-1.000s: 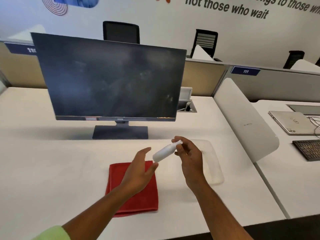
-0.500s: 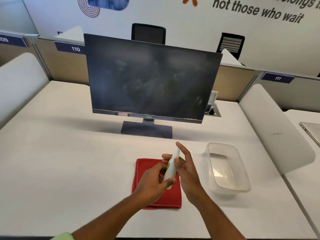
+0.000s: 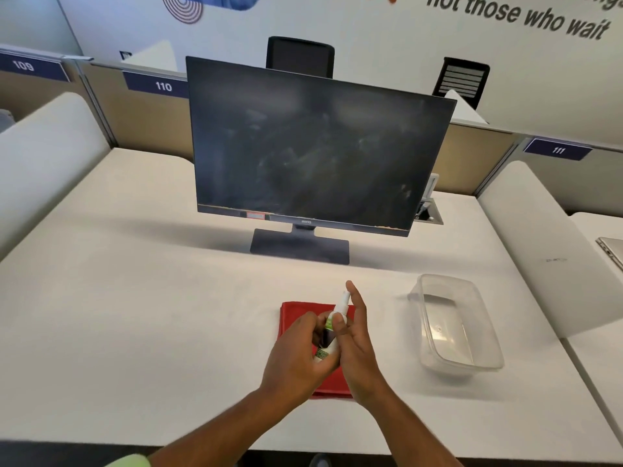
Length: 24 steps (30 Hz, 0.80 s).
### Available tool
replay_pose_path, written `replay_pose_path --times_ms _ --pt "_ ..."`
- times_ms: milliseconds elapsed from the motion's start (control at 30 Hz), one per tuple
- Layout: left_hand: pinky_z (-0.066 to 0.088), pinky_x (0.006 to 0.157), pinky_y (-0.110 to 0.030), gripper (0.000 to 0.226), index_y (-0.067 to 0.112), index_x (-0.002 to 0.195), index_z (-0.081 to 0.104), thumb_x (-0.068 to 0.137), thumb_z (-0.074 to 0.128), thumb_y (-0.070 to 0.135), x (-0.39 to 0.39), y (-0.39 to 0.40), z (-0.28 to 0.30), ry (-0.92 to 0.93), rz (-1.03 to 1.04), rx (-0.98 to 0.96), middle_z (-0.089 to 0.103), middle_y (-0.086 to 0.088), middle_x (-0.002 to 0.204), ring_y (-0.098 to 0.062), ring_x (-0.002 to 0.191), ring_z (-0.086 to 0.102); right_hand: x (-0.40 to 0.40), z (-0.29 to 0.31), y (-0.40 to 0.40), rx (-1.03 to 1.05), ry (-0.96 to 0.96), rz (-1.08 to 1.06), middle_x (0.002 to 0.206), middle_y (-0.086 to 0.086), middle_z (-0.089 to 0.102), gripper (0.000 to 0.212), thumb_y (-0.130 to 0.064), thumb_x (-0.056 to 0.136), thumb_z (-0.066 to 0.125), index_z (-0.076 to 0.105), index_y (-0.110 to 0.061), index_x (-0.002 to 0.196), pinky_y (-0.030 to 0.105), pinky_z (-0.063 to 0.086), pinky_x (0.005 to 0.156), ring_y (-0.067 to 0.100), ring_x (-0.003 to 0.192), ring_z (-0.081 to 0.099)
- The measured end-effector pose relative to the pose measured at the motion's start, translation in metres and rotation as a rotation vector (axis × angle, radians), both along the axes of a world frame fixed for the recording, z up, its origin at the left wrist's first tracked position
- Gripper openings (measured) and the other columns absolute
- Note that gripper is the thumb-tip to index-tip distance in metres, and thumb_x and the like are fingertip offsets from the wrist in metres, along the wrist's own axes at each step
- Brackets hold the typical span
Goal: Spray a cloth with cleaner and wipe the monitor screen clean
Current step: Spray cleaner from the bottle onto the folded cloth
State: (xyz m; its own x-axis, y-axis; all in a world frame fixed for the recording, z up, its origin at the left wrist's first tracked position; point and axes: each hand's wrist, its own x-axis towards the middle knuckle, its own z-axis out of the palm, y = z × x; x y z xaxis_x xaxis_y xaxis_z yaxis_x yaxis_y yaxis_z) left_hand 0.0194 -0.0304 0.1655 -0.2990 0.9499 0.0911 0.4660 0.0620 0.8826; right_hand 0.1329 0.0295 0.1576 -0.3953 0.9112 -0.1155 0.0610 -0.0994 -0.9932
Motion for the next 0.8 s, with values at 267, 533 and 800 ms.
replay_pose_path --times_ms 267,533,800 --pt "0.055 0.068 -0.016 0.028 0.034 0.103 0.057 0.085 0.075 0.045 0.0 0.004 0.004 -0.121 -0.068 -0.004 0.063 0.023 0.092 -0.005 0.086 0.064 0.003 0.012 -0.001 -0.017 0.023 0.017 0.153 -0.038 0.033 0.061 -0.044 0.103 0.053 0.024 -0.064 0.153 0.02 0.056 0.093 0.003 0.138 0.053" --pt "0.053 0.074 -0.016 0.023 0.037 0.111 0.055 0.093 0.069 0.033 -0.005 0.006 -0.009 -0.029 -0.292 -0.06 0.051 0.015 0.103 -0.003 0.09 0.057 0.017 0.009 -0.001 0.083 -0.192 -0.003 0.12 -0.036 0.063 0.062 -0.033 0.104 0.059 0.028 -0.056 0.152 0.029 0.064 0.078 0.014 0.104 0.074" --pt "0.047 0.1 -0.024 0.044 0.031 0.133 0.054 0.095 0.054 0.055 -0.043 -0.014 -0.069 0.35 -0.083 -0.152 0.045 0.014 0.133 -0.005 0.124 0.044 0.029 -0.017 0.002 0.256 -0.656 -0.037 0.09 -0.013 0.073 0.073 -0.022 0.101 0.059 0.025 -0.063 0.152 0.017 0.056 0.062 0.013 0.062 0.069"
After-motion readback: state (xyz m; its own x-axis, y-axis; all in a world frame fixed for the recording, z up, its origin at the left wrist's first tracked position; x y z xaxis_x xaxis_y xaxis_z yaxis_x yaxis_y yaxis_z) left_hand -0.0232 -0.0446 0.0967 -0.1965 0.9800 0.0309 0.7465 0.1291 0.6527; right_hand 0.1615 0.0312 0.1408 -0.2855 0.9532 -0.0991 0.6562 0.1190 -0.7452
